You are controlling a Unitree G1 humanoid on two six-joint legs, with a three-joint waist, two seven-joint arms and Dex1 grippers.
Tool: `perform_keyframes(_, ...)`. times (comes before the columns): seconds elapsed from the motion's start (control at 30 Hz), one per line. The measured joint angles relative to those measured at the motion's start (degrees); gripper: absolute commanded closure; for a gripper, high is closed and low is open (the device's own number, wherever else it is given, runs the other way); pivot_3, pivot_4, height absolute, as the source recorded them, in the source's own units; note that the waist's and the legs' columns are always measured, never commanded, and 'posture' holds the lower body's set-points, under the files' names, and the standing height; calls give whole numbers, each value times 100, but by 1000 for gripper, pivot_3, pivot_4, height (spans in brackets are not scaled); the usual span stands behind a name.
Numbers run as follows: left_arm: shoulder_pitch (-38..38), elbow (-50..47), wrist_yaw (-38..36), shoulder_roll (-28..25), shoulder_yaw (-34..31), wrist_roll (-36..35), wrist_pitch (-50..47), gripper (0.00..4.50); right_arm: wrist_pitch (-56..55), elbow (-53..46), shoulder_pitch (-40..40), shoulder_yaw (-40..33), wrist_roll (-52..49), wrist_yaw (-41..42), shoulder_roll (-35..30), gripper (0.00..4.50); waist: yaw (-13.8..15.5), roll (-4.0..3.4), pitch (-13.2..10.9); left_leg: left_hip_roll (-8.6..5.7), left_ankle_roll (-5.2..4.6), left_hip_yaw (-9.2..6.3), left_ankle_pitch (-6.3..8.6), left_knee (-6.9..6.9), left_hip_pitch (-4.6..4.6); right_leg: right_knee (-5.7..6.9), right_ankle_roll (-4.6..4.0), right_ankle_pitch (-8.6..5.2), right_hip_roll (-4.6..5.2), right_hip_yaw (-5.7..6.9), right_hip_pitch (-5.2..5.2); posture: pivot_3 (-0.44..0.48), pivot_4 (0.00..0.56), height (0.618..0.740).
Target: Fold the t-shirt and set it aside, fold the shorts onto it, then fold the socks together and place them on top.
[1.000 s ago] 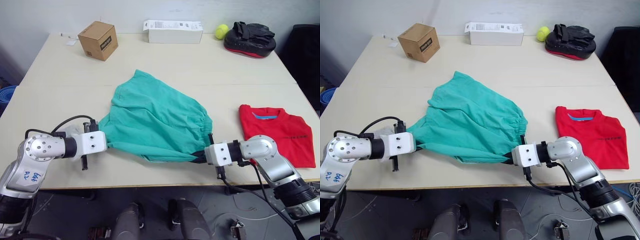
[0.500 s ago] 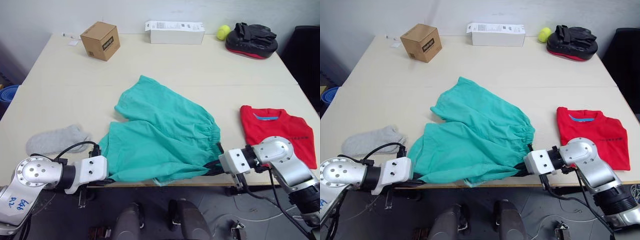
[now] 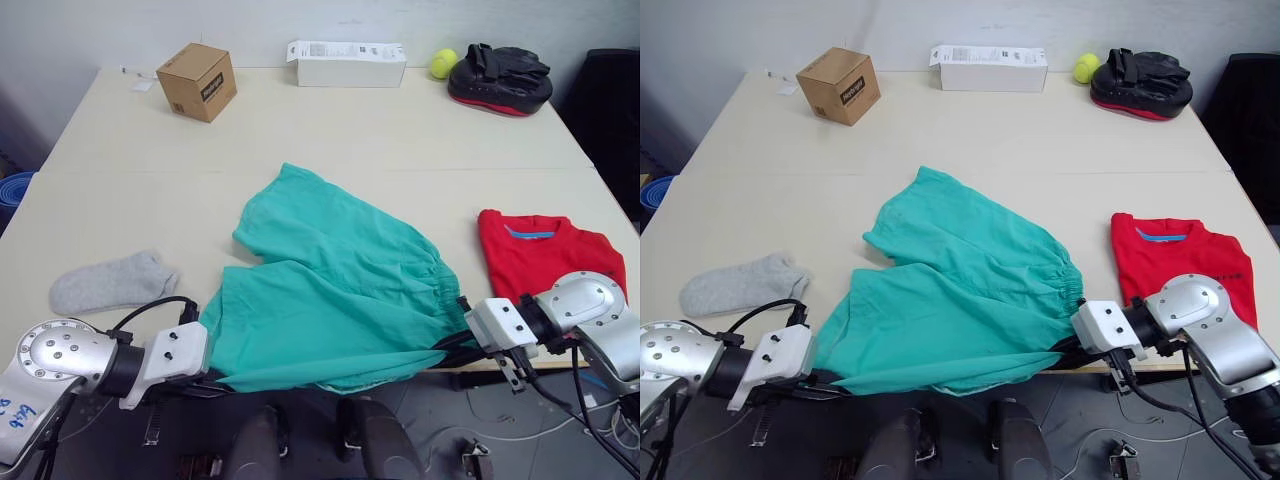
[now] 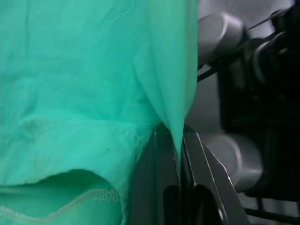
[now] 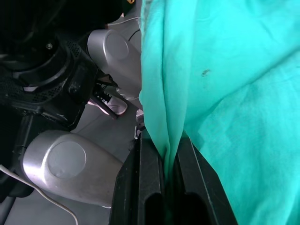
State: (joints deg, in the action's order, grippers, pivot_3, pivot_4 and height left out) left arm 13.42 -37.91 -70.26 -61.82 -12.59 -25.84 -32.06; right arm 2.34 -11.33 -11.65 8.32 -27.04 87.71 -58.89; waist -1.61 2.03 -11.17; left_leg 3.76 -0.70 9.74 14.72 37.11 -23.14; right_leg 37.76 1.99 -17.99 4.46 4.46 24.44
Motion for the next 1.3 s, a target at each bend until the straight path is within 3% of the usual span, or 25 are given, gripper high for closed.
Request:
perform_keyframes(0.1,-125,156,-67,-37,152,76,201,4480,2,33,-5,-3,86,-30,12,4500,3,-5,0,-1,6,0,4,2,1,0,-1,0,0,1,-1,0,150,740)
perform_keyframes(0.2,-792,792,-139,-24,648,289,491,4480,-8,245,-382,38,297,-96,213,4500,3,-7,1,-1,16,0,8,7,1,0,-2,-1,-1,2,-1,0,150,740)
perform_keyframes(0.3,-2144,1881,-46,315,1318,759,848,4480,-379,1001,-1152,124,882,-407,646,4500,9,-9,0,-4,11,2,2,11,2,-2,-1,4,-2,4,-7,0,150,740)
perform_keyframes(0.43,-4506,3945,531,1192,1830,1515,1272,4480,-1194,2519,-2727,168,1936,-1617,1454,4500,6,-7,-2,-8,19,9,-51,23,-27,12,24,31,-7,6,17,0,150,740)
perform_keyframes(0.53,-6395,5581,1262,1733,1907,2051,2091,4480,-2338,3836,-4090,182,3109,-3276,1711,4500,-1,-7,-3,-7,23,26,-52,18,-42,13,35,37,-6,2,44,0,150,740)
perform_keyframes(0.6,-7717,6890,2355,2139,1774,2428,2927,4480,-3055,4694,-4975,247,4319,-5209,1704,4500,-1,-6,-4,-7,25,33,-50,29,-95,26,38,36,-2,-4,103,0,150,740)
perform_keyframes(0.63,-8208,7304,2818,2211,1676,2546,3313,4480,-3286,4903,-5311,246,4714,-5973,1711,4500,-4,-6,-4,-7,27,35,-51,26,-142,27,43,39,-1,-6,149,0,150,740)
perform_keyframes(0.73,-9161,7932,3648,2167,1478,2846,4773,4480,-3897,5110,-5761,-22,5284,-7876,1686,4500,-57,-7,-3,-9,46,54,-38,-16,-132,26,43,37,-8,-1,161,0,150,740)
perform_keyframes(0.83,-8863,7629,3705,1866,1333,2871,5775,4480,-4770,4708,-5382,-200,5609,-8699,1320,4500,-59,-13,0,-6,62,63,-20,-44,-113,24,48,8,-13,8,161,0,150,740)
perform_keyframes(0.93,-7574,6630,3246,1509,1253,2639,5896,4480,-5560,4199,-4475,-170,5448,-8459,926,4500,-73,-13,0,-1,63,66,-19,-50,-106,21,50,6,-24,6,156,0,150,740)
perform_keyframes(1.07,-4486,3867,1899,758,1284,1228,3820,4480,-5691,3481,-2639,241,4342,-7158,563,4500,-160,-16,-5,15,51,52,-14,-12,-98,20,53,5,-30,-5,117,0,150,740)
perform_keyframes(1.17,-2702,2353,1358,188,1088,582,2651,4480,-5490,2995,-1655,583,3651,-6209,433,4500,-175,-13,-11,15,33,51,-29,34,-81,24,56,8,-31,-23,99,0,150,740)
perform_keyframes(1.3,-1554,1296,1064,-238,769,213,1712,4480,-4950,2394,-927,763,2770,-5186,389,4500,-142,-17,-36,8,35,12,-29,-5,98,-45,0,10,-31,-7,-82,0,150,740)
